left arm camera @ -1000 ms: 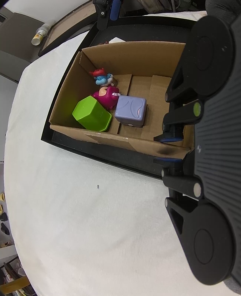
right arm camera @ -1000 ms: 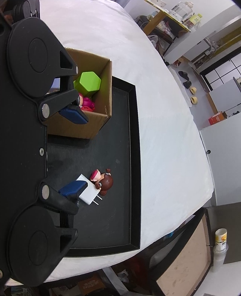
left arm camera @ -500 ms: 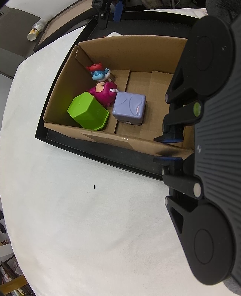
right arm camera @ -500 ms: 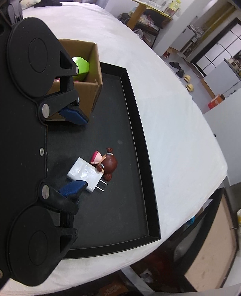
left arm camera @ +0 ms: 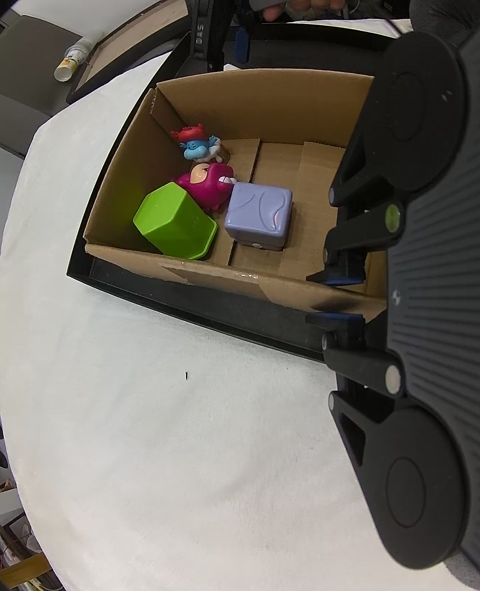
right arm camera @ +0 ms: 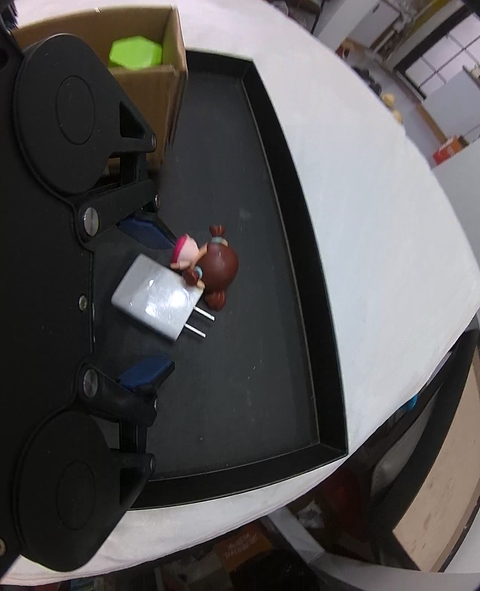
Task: Organize rigid objects
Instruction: 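Move the right tool to the white plug charger and grasp it, then lift the white charger with the right tool toward the box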
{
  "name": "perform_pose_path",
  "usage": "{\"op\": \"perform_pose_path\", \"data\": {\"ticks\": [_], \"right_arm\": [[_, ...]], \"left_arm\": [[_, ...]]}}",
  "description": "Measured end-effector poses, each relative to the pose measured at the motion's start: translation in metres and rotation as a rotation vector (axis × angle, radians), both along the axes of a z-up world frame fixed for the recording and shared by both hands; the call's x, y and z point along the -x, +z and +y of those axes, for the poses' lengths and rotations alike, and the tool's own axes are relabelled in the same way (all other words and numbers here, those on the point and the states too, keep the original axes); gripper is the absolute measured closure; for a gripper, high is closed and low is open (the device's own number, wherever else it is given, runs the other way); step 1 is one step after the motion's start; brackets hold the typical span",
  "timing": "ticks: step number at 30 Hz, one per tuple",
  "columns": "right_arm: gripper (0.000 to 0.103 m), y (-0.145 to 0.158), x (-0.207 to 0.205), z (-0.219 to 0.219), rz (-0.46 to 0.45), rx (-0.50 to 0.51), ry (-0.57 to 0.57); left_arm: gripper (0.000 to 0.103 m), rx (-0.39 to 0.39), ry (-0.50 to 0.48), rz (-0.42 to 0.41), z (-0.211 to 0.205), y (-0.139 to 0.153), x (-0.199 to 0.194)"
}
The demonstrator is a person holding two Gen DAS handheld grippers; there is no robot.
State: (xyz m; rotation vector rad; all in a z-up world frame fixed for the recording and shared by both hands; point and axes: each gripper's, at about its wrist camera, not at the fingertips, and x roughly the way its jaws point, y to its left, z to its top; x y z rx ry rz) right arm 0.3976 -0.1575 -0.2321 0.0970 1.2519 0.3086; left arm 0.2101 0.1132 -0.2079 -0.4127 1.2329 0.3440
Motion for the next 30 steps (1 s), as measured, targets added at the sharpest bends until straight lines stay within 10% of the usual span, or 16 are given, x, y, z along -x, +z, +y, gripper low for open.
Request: {"op": "perform_pose_path", "data": {"ticks": [12, 30], "right_arm": [[0.067, -0.005, 0.014, 0.014, -0.013, 0.191, 0.042], [0.067, 0.027, 0.038, -0.022, -0.028, 0.045, 0.034]], "left_arm": [[0.09, 0.009, -0.002, -0.004, 0.001, 0.001, 0.0], [0.09, -0.01, -0.009, -0.016, -0.005, 0.008, 0.006]]}}
